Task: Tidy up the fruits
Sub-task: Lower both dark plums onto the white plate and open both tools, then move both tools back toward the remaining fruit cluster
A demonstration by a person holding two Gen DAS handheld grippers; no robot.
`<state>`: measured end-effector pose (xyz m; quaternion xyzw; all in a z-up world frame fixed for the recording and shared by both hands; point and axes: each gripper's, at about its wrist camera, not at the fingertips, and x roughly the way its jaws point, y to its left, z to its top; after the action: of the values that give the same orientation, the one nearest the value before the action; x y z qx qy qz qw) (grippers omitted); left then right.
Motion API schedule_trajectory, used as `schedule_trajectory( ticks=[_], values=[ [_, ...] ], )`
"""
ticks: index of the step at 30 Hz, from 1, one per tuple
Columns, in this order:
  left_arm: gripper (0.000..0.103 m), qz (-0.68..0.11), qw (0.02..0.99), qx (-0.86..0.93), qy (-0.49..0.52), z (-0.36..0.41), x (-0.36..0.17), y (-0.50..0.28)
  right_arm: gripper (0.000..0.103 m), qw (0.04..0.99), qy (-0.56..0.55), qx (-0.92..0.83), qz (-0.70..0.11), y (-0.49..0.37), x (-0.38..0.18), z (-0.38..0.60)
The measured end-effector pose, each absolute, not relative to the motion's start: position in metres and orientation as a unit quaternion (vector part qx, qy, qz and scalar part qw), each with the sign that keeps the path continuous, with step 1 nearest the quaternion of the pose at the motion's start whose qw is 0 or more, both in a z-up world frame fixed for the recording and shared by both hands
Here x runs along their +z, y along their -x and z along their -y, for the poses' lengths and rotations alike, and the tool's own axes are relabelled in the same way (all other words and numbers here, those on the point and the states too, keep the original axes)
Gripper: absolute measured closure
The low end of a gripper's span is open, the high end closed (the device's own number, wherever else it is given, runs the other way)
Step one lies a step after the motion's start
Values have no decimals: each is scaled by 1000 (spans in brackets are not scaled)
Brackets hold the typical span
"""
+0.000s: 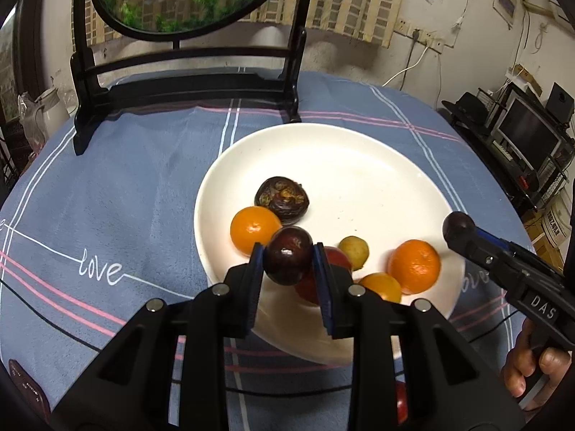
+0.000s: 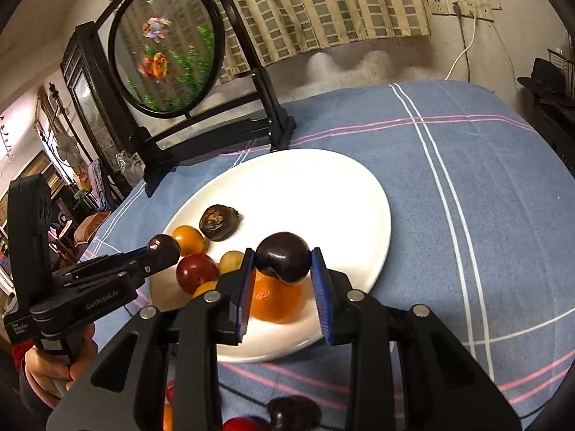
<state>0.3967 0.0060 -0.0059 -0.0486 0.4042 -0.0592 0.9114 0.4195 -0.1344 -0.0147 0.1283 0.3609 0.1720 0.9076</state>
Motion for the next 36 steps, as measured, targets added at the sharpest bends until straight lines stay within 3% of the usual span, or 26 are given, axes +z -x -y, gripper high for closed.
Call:
schedule_trajectory(
  ticks=[4, 6, 7, 8, 12, 13, 14, 16, 27, 36],
  values=[
    [74, -400, 914, -56, 41, -5, -5, -398, 71, 906, -121, 174, -367, -426, -18, 131],
    [63, -398, 915, -51, 39, -5, -4, -396, 67, 905, -117, 176, -369, -426, -18, 129],
    [49, -394, 917, -48, 37, -5, -3, -394, 66, 905, -113, 176, -370, -425, -16, 128],
    [41, -387, 920, -43, 35, -5, -1, -391, 64, 906, -108, 172, -370, -423, -14, 127],
    [31, -370, 927, -39, 43, -8, 13, -376, 62, 910, -98, 170, -366, -413, -7, 127],
    [23, -364, 930, -37, 47, -9, 17, -370, 58, 911, -96, 169, -364, -408, -4, 128],
    [17, -358, 932, -34, 48, -10, 19, -365, 49, 912, -97, 169, -362, -402, -2, 128],
    [13, -346, 937, -24, 43, -12, 24, -350, 44, 913, -100, 175, -354, -387, 2, 130],
    [12, -376, 926, -34, 23, -32, -9, -284, 44, 893, -51, 249, -370, -300, -10, 124],
    [12, -373, 927, -33, 30, -40, -4, -271, 44, 848, 15, 318, -424, -253, -26, 93]
  ],
)
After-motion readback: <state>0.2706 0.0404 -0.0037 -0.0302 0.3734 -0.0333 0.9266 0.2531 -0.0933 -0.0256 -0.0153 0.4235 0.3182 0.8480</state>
